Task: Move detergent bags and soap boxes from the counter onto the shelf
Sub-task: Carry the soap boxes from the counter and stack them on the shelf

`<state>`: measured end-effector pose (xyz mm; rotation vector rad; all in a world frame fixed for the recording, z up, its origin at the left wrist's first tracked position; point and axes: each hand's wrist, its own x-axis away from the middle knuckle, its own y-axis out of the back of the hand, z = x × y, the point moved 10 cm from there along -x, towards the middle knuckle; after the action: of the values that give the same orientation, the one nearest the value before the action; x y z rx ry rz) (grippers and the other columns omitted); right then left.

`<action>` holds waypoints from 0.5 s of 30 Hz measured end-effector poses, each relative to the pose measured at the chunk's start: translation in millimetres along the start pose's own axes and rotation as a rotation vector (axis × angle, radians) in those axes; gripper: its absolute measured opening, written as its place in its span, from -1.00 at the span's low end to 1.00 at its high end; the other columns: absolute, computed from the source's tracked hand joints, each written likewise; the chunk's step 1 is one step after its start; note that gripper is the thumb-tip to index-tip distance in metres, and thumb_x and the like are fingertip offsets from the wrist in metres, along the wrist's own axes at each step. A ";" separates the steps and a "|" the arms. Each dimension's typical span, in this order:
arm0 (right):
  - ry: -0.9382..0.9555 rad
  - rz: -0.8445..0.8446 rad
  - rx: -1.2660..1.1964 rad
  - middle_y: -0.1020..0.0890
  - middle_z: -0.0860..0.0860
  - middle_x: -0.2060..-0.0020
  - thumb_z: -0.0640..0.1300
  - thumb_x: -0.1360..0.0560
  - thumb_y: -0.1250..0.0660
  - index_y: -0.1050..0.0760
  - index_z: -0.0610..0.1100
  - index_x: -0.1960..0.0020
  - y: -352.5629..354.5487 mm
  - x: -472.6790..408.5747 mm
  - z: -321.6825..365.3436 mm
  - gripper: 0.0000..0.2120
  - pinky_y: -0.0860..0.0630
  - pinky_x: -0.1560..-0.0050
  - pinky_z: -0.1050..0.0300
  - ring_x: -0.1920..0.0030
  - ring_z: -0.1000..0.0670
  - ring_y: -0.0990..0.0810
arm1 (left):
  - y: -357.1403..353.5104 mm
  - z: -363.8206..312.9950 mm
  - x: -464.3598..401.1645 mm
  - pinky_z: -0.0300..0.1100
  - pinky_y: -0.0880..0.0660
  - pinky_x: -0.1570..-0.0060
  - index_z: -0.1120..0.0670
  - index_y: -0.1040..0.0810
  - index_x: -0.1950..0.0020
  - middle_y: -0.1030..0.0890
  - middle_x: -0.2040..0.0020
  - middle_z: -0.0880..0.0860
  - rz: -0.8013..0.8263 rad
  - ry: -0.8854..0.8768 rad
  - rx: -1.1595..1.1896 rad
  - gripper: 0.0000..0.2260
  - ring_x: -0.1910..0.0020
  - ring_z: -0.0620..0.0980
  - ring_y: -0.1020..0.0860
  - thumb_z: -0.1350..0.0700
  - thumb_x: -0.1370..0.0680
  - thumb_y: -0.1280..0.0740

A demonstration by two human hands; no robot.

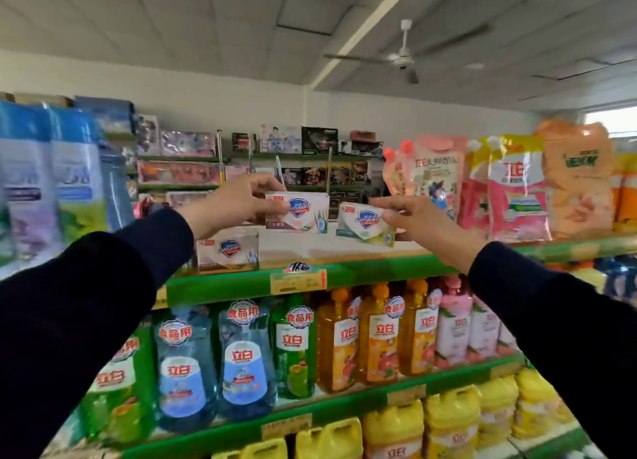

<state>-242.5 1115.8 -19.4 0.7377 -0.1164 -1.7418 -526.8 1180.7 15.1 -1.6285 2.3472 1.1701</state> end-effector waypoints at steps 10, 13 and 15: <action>0.157 0.263 0.033 -0.64 -0.01 -0.26 -0.18 -0.67 -0.26 -0.54 0.05 -0.38 -72.4 -76.1 -2.2 -0.67 -0.64 -0.08 0.10 -0.14 0.04 -0.65 | 63.7 36.7 -10.1 -0.06 -0.63 -0.05 0.03 -0.57 -0.17 -0.63 -0.15 0.00 -0.253 0.117 -0.205 -0.75 0.01 -0.02 -0.63 0.09 -0.53 -0.50; 0.216 0.319 0.072 -0.59 0.03 -0.33 -0.15 -0.66 -0.28 -0.55 0.08 -0.38 -96.9 -85.7 2.4 -0.68 -0.57 -0.28 -0.10 -0.27 -0.04 -0.59 | 77.7 58.5 -5.5 0.12 -0.53 -0.23 0.03 -0.53 -0.20 -0.59 -0.17 0.01 -0.248 0.209 -0.327 -0.74 -0.10 0.07 -0.60 0.08 -0.55 -0.48; 0.232 0.352 0.054 -0.58 0.09 -0.31 -0.15 -0.66 -0.30 -0.55 0.10 -0.37 -112.1 -88.6 3.7 -0.68 -0.61 -0.20 -0.02 -0.19 0.02 -0.63 | 82.4 72.0 -3.4 0.13 -0.51 -0.26 0.03 -0.51 -0.25 -0.58 -0.19 0.01 -0.225 0.260 -0.405 -0.71 -0.15 0.08 -0.59 0.05 -0.57 -0.46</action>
<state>-328.0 1229.8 -29.5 0.8960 -0.1260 -1.3150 -618.8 1239.7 10.5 -2.2296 2.0737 1.5391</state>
